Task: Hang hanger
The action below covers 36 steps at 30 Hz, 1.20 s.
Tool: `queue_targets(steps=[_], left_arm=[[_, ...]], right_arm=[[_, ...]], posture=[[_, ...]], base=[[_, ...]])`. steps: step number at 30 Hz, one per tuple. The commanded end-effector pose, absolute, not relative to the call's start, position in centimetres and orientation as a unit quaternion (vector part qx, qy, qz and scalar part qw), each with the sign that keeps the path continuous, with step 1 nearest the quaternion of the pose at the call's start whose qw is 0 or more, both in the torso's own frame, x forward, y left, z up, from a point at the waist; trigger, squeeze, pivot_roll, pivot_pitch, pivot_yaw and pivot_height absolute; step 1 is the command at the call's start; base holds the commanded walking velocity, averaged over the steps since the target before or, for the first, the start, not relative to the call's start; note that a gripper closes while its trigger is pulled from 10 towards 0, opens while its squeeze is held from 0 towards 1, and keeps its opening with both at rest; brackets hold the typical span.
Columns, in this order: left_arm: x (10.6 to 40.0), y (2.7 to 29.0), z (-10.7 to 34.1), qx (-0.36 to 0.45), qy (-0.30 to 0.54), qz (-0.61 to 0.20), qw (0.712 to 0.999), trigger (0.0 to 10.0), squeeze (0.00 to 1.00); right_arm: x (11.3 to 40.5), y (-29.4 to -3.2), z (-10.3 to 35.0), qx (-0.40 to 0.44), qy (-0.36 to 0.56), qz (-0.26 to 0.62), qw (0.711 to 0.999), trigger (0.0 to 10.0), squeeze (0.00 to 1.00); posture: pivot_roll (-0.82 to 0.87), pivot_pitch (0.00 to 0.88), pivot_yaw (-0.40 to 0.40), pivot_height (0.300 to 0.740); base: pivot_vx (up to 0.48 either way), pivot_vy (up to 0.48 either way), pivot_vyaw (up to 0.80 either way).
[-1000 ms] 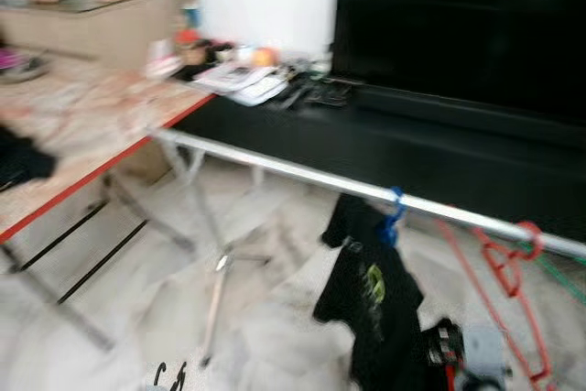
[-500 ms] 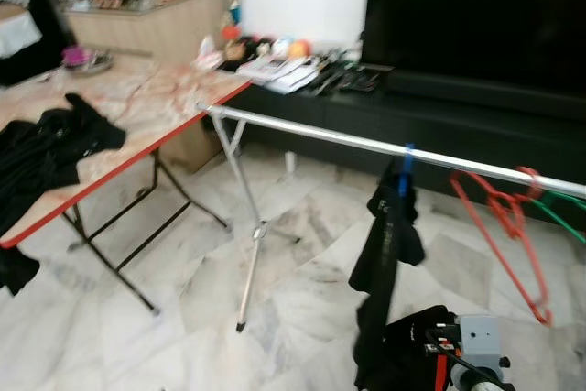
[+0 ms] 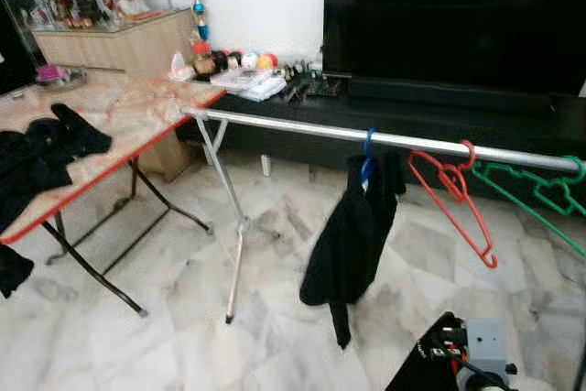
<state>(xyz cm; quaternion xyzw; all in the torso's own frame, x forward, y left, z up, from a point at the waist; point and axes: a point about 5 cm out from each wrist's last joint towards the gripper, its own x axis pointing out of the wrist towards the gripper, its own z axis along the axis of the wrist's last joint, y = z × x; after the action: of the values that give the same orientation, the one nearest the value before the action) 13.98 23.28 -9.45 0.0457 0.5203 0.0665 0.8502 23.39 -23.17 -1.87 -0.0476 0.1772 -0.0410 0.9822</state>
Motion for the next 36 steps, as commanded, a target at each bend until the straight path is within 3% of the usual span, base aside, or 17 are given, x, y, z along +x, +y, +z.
queue_targets(steps=[1,8,16,36], left_arm=[[14.62,23.35,-9.20,0.055,0.513,0.063,0.854,10.0,0.00],[14.45,23.28,-9.27,0.059,0.514,0.060,0.854,10.0,0.00],[14.26,23.13,-9.37,0.051,0.516,0.060,0.853,10.0,0.00],[14.07,23.12,-9.45,0.051,0.519,0.060,0.851,10.0,0.00]], right_arm=[[23.65,-23.52,-1.54,-0.050,0.171,-0.045,0.983,10.0,0.00],[23.63,-23.45,-1.56,-0.050,0.171,-0.044,0.983,10.0,0.00],[23.71,-23.42,-1.44,-0.051,0.166,-0.042,0.984,10.0,0.00],[23.81,-23.37,-1.42,-0.044,0.165,-0.047,0.984,10.0,0.00]], posture=[[0.01,0.000,0.020,0.740],[0.00,0.000,0.022,0.740],[0.00,0.000,0.022,0.740],[0.01,0.000,0.024,0.740]], base=[[0.000,0.000,-0.80],[0.000,0.000,-0.80],[0.000,0.000,0.00],[0.000,0.351,0.00]])
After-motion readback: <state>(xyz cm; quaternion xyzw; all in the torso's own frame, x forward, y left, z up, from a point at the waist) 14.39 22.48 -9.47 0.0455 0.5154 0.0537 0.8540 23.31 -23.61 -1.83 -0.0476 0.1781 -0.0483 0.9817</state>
